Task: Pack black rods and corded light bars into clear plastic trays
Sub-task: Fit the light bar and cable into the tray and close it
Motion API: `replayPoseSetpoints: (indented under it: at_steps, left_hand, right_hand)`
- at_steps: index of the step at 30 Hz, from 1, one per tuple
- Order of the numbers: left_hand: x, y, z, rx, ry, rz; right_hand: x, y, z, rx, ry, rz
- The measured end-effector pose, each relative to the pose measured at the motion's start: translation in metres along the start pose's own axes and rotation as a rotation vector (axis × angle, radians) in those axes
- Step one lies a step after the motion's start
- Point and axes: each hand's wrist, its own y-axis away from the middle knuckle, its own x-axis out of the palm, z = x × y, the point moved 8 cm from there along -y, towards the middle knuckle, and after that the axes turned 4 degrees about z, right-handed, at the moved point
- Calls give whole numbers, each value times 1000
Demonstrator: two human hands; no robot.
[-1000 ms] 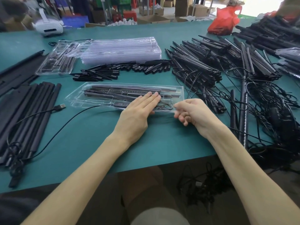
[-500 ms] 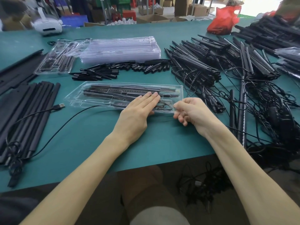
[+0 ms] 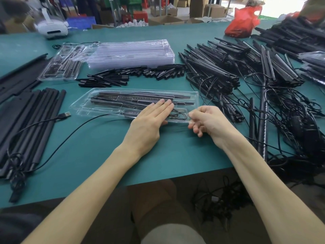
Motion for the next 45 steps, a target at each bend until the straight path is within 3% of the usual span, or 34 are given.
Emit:
replayPoseSetpoints:
  at_steps: [13,20,25,30,35,41,45]
  left_hand:
    - [-14,6,6,25,-66,-42]
    - [-53,40,93,-268,-211,-99]
    - [-50,47,87,-244,-271,-93]
    - [-56,48,83,-228,-319,-129]
    - [-58,51,80,-187,-369,-181]
    - [-56,51,81,-151,-360,-217]
    - [-57,50,80,-129,-350,-231]
  right_hand:
    - [-4,0,-2,-13,-17,-68]
    - [-12,1,-3,-53,-120,-154]
    - [-13,3,-5,-102,-49,-239]
    - [-3,7,4,-203,356,-347]
    - [13,24,32,-450,872,-516]
    - [55,18,27,-515,1179,-174]
    - [75,22,37,-676,1268,-247]
